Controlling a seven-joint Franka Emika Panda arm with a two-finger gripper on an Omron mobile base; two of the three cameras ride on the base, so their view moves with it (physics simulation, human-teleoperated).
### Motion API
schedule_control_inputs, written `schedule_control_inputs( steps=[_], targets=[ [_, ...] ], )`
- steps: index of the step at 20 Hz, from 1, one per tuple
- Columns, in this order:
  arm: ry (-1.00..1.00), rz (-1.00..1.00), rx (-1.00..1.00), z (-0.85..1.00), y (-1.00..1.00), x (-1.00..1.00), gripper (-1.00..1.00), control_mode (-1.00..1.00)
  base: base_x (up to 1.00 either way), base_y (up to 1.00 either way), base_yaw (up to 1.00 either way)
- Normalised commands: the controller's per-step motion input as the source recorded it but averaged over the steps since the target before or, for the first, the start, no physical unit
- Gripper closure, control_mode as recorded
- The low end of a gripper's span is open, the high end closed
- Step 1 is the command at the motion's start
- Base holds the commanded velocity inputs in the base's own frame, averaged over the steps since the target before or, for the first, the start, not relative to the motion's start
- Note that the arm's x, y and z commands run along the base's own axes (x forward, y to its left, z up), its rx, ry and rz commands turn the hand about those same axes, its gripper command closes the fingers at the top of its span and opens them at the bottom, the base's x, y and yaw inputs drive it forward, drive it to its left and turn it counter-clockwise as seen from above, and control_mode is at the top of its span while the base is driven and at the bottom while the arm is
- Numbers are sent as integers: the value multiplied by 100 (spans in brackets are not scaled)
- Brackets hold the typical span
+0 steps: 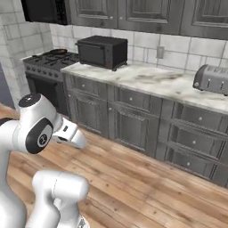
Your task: Take the chicken drumsticks from the pan and place one on each plate on the dining counter.
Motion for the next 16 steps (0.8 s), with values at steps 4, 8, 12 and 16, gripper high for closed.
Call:
schedule_control_inputs(
  steps=[4,8,12,16],
  targets=[
    [0,0,0,0,0,0,-100,100,96,0,40],
    [0,0,0,0,0,0,-100,100,95,0,38],
    [0,0,0,0,0,0,-100,100,97,0,36],
    [0,0,0,0,0,0,-100,100,100,19,17]
  ],
)
